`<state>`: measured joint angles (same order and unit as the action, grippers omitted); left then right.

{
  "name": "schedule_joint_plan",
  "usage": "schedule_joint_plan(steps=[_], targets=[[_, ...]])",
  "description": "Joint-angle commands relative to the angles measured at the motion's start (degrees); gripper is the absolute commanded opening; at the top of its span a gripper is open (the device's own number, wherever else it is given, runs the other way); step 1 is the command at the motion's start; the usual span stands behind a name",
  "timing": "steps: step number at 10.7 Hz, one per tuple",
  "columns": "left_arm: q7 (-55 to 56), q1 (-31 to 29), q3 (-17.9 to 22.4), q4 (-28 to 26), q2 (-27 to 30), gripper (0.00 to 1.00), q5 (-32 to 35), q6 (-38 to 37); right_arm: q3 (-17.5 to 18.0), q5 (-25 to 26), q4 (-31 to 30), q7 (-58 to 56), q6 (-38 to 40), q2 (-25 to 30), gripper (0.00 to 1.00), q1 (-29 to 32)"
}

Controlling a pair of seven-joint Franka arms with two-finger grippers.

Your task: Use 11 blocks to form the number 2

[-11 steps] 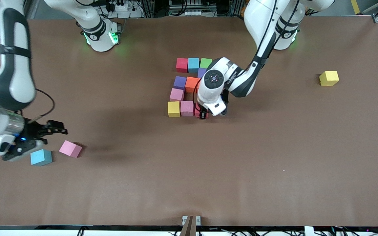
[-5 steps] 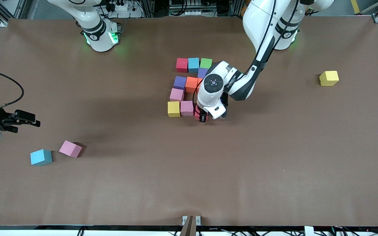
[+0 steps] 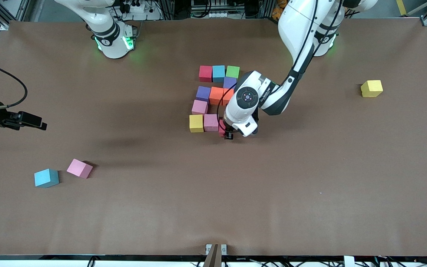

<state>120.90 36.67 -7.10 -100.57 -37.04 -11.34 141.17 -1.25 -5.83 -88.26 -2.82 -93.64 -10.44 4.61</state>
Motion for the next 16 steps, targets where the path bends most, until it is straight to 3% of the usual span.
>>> schedule_joint_plan(steps=[1,4,6,8,11,13,14,15,16], targets=[[0.0,-2.0,-2.3,-2.2,1.1,0.29,-1.3,1.4,1.1,2.0,-1.3,1.2,0.1,0.6,1.0,0.8],[-0.6,-2.0,-2.4,-3.6,1.7,0.29,-0.6,1.5,2.2,1.6,-2.3,1.8,1.8,3.0,1.0,0.8],[-0.7,-2.0,-2.4,-3.6,1.4,0.29,-0.6,1.4,7.8,1.7,-3.5,6.0,1.5,4.8,1.0,4.1],[-0.9,-2.0,-2.6,-3.6,1.2,0.3,-0.5,1.5,8.7,1.7,-7.5,7.7,0.1,8.5,1.0,4.1],[-1.0,-1.9,-2.9,-3.7,0.7,0.3,-0.3,1.5,7.3,1.8,-11.0,7.7,-1.6,11.5,1.0,0.9],[-1.0,-1.7,-2.9,-3.7,0.3,0.33,-0.3,1.4,1.5,2.0,-9.4,7.7,-1.4,11.1,1.0,-5.5],[-1.1,-1.7,-2.9,-3.6,0.1,0.34,-0.2,1.4,1.1,2.1,-9.2,7.7,-1.4,10.7,1.0,-5.6],[-1.1,-1.7,-2.8,-3.6,-0.1,0.39,-0.2,1.4,1.1,2.1,-9.2,7.6,-1.1,10.5,1.0,-5.4],[-1.9,-1.8,-2.9,-3.6,-0.2,0.65,-0.2,1.4,1.1,2.1,-9.1,7.5,-1.0,10.5,1.0,-5.3]])
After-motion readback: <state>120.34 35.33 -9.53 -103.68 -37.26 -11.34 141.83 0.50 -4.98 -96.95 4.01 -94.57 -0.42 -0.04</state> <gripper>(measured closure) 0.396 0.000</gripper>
